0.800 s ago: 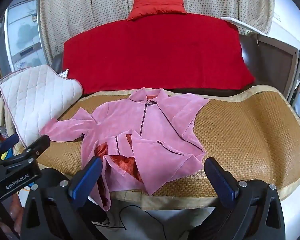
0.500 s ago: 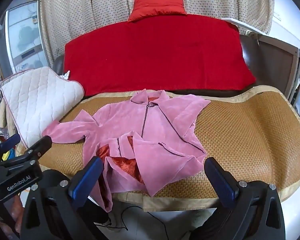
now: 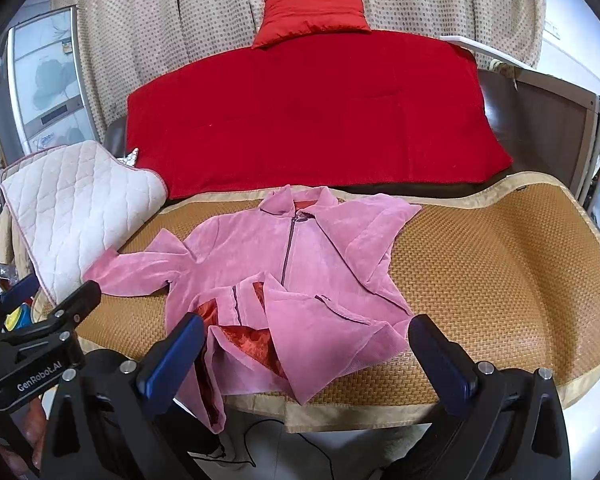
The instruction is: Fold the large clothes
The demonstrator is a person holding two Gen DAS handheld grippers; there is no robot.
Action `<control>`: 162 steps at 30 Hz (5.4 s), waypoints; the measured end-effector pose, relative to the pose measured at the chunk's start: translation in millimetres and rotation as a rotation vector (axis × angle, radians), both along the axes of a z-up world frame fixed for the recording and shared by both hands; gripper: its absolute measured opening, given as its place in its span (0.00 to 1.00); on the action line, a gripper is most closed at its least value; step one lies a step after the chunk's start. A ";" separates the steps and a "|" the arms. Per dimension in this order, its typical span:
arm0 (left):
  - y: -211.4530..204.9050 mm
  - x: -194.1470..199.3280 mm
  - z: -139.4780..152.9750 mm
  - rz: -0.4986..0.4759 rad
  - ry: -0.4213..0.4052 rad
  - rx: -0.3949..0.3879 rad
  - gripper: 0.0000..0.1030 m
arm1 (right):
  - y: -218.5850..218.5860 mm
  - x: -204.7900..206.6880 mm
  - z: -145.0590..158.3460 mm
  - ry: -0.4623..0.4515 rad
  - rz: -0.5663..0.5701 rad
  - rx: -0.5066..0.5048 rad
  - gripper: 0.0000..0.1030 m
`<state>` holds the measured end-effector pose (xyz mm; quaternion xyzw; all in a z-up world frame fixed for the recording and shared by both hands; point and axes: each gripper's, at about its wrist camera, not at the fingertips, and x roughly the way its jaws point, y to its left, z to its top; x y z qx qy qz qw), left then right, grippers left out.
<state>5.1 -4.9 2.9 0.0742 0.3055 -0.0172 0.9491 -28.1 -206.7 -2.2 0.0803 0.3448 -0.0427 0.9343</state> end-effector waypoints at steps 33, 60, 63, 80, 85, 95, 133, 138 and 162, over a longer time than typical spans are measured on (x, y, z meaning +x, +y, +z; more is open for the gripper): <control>-31.8 283.0 -118.6 0.120 0.286 -0.172 1.00 | -202.9 213.9 -113.1 0.018 -0.130 0.465 0.99; -45.4 286.7 -127.4 0.011 0.262 -0.082 1.00 | -208.1 331.0 -163.4 -0.016 -0.074 0.661 0.15; -36.4 287.1 -127.1 0.050 0.256 -0.073 1.00 | -173.0 326.4 -156.7 -0.016 0.041 0.653 0.15; -49.2 267.7 -107.2 -0.071 0.171 -0.086 1.00 | -147.6 256.8 -162.8 0.028 0.032 0.840 0.73; -105.3 248.4 -98.7 -0.235 0.163 -0.045 1.00 | -189.2 241.6 -160.3 -0.090 -0.088 0.891 1.00; -242.9 286.0 -137.1 -0.476 0.376 0.202 1.00 | -255.9 232.4 -188.5 -0.090 -0.158 1.065 0.85; 25.4 268.6 -118.3 -0.102 0.475 -0.138 0.71 | -104.8 268.4 -165.2 0.120 0.201 0.497 0.47; 15.5 270.4 -98.7 -0.057 0.327 -0.056 0.72 | -86.0 273.3 -176.0 0.169 0.222 0.405 0.47; 306.6 218.9 -144.4 0.673 0.377 -0.382 0.73 | -48.9 258.1 -143.6 0.042 0.359 0.393 0.61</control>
